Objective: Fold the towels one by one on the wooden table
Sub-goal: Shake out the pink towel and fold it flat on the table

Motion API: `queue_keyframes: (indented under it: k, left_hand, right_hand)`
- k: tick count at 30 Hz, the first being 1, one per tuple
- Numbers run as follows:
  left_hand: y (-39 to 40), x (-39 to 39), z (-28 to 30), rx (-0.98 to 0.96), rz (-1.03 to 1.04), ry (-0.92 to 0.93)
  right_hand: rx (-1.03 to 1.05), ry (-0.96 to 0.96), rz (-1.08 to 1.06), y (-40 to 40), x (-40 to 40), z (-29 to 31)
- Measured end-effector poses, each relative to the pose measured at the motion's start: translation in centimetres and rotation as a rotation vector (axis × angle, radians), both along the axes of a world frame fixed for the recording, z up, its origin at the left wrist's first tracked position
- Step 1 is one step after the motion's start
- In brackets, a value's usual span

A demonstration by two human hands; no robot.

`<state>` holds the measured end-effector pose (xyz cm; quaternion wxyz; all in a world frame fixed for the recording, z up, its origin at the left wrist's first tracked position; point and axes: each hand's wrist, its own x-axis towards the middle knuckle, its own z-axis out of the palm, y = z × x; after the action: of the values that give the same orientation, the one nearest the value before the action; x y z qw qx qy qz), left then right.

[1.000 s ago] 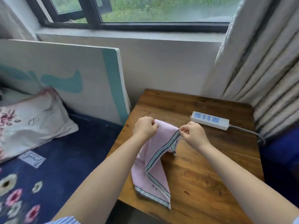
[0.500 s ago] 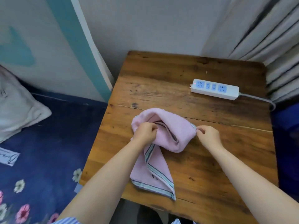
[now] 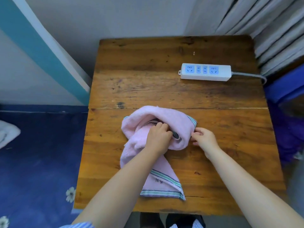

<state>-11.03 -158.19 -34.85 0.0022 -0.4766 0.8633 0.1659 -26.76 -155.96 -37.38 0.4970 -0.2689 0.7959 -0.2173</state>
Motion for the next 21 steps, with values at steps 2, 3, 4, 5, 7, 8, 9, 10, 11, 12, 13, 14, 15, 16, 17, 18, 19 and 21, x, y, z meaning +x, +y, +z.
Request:
queue_keyframes:
  k: [2, 3, 4, 5, 7, 8, 9, 10, 11, 12, 13, 14, 15, 16, 17, 18, 19, 21]
  left_hand:
    - [0.4, 0.0, -0.5, -0.012, 0.012, 0.05]
    - [0.4, 0.0, -0.5, -0.017, 0.019, 0.078]
    - [0.6, 0.1, -0.4, 0.0, 0.027, 0.111]
    - [0.6, 0.4, -0.3, 0.003, 0.035, 0.148]
    - [1.1, 1.3, 0.0, -0.003, 0.065, 0.256]
    - [1.3, 1.9, 0.2, 0.03, 0.107, 0.317]
    - [1.4, 2.4, 0.5, 0.06, 0.176, 0.36]
    - [1.5, 3.3, 0.8, 0.077, 0.245, 0.365]
    - [1.6, 3.7, 0.9, 0.124, 0.3, 0.379]
    - [1.5, 4.2, 1.0, 0.165, 0.362, 0.414]
    - [1.5, 4.8, 1.4, 0.195, 0.428, 0.452]
    - [1.5, 5.2, 1.7, 0.227, 0.496, 0.491]
    - [1.4, 5.8, 2.0, 0.253, 0.556, 0.529]
    - [1.3, 6.3, 2.3, 0.282, 0.611, 0.555]
    - [1.1, 7.0, 2.7, 0.304, 0.658, 0.567]
    - [0.9, 7.6, 2.9, 0.317, 0.696, 0.58]
    - [0.7, 8.4, 3.2, 0.323, 0.732, 0.605]
    - [0.2, 9.9, 3.9, 0.332, 0.786, 0.643]
  right_hand:
    - [0.011, 0.011, -0.014, 0.2, -0.1, -0.1]
    - [0.014, 0.026, -0.011, 0.2, -0.2, -0.1]
    - [0.014, 0.042, -0.014, 0.3, -0.4, -0.1]
    - [0.011, 0.049, -0.025, 0.2, -0.6, 0.0]
    - [0.012, 0.02, -0.046, -0.3, -0.5, 0.2]
    - [0.025, -0.011, -0.058, -0.5, -0.4, 0.4]
    - [0.042, -0.059, -0.075, -0.8, -0.1, 0.5]
    - [0.055, -0.113, -0.093, -1.0, 0.4, 0.6]
    - [0.061, -0.165, -0.108, -1.2, 0.5, 0.6]
    - [0.056, -0.23, -0.124, -1.2, 0.7, 0.7]
    - [0.045, -0.297, -0.152, -1.2, 1.1, 0.9]
    - [0.033, -0.343, -0.187, -1.2, 1.3, 1.1]
    - [0.013, -0.365, -0.217, -1.3, 1.6, 1.4]
    - [-0.008, -0.367, -0.241, -1.4, 1.7, 1.5]
    - [-0.029, -0.351, -0.256, -1.5, 1.8, 1.8]
    - [-0.052, -0.319, -0.26, -1.6, 1.9, 2.2]
    - [-0.08, -0.293, -0.252, -1.7, 2.1, 2.7]
    - [-0.148, -0.287, -0.256, -1.9, 2.0, 3.8]
